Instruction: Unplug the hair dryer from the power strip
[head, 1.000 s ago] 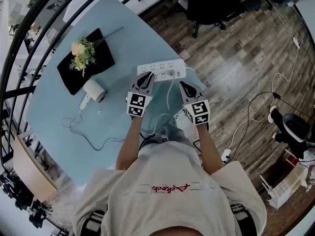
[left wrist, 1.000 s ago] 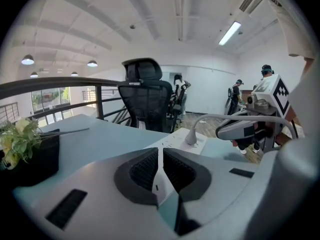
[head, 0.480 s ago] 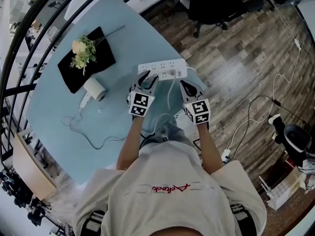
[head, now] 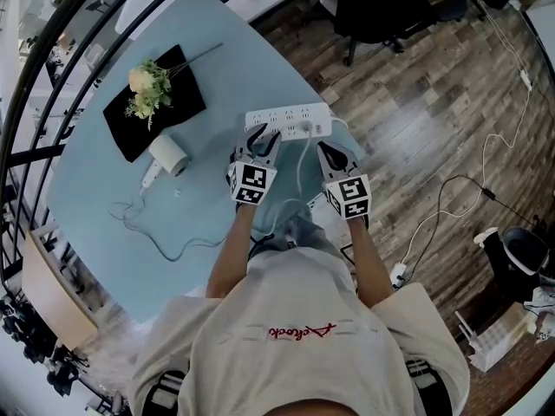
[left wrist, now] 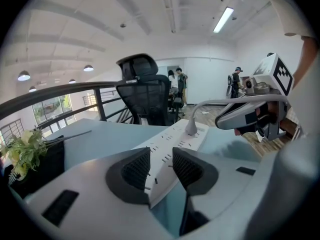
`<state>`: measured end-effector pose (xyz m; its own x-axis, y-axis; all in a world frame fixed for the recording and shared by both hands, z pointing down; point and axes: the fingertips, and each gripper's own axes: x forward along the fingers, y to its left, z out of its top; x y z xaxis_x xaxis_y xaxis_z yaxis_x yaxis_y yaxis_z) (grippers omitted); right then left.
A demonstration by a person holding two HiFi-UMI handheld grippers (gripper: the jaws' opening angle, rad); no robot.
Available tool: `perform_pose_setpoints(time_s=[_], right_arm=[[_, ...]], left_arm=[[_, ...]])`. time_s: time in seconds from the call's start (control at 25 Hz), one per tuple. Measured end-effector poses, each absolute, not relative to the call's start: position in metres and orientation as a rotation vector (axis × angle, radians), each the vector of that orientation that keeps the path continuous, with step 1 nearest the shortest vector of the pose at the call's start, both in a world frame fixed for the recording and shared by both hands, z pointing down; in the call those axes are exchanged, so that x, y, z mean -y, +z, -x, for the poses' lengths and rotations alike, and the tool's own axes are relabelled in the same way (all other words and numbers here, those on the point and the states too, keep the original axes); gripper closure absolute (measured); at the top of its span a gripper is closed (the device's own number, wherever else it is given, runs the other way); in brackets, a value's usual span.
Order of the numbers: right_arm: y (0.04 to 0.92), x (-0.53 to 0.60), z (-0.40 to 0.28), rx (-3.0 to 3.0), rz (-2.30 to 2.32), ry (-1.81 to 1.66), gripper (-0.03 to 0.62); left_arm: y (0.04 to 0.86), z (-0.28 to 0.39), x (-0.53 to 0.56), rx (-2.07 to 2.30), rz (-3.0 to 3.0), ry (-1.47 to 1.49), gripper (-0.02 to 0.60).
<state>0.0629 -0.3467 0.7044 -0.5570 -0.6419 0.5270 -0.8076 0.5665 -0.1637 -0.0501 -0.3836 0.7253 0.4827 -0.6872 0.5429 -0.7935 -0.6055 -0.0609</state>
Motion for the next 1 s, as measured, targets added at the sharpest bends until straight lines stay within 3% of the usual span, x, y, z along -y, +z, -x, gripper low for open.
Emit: perform_pose_setpoints(time_s=[0.16,0.24,0.32,1.0], right_arm=[[0.703,0.344,-0.06,2.422,-1.153,0.532,0.573],[0.703,0.342,-0.058,2.429,-1.143,0.522,0.461],[0.706,0.341,-0.057,2.42,-1.141,0.515,0.437],[0.714,0.371,-0.04,2.386,-1.106,0.464,0.425]], left_arm=[[0.724,0.05,0.383,1.278,-2.53,0.788,0.443],[0.724,0.05,0.382,1.279,-2.53,0.788,0.443],[0.724,0.051,0.382,1.281,-2.53,0.788,0.443],[0.724,0.049,0.384,1.282,-2.53,0.788,0.443]])
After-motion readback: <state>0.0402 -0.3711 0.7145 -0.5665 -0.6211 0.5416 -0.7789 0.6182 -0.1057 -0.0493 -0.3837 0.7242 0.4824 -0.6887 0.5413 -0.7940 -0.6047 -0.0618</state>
